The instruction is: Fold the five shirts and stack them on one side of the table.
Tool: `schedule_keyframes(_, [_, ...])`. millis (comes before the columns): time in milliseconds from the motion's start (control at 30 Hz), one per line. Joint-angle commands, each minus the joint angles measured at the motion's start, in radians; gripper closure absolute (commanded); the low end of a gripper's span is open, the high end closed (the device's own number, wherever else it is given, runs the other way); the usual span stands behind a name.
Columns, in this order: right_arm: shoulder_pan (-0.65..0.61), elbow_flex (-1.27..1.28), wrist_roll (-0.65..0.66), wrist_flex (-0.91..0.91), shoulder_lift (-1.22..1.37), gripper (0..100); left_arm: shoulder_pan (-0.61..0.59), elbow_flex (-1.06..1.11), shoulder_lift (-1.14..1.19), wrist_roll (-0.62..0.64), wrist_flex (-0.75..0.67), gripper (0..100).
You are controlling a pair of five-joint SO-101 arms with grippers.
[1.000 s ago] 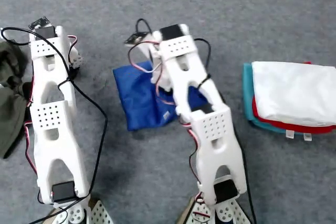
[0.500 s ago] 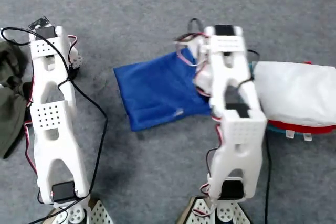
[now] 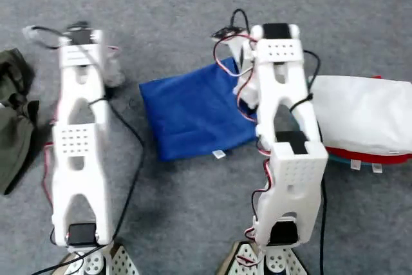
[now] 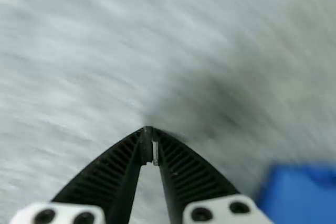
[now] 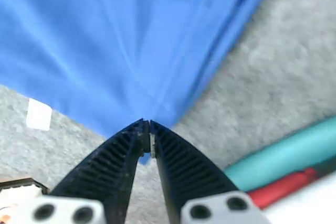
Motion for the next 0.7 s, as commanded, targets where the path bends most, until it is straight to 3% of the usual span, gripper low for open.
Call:
schedule_keyframes(0, [-0.016,0.05,-0.021,-0.044,-0.071,99.4,0.114,-0.101,-0.077,-0.012,0.032,98])
schedule_keyframes(233, [0.01,0.16,-0.021,-0.094,-0.067,99.3,0.219,-0.121,-0.154,-0.018,0.031,98])
schedule_keyframes(533, [0.01,0.248,-0.021,-0.287,-0.008,99.3,0.169,-0.1,0.096,-0.011,-0.115,98])
schedule_keyframes(667, [0.021,0.24,-0.02,-0.308,0.051,99.3,0.166,-0.198,0.11,-0.011,-0.12,98])
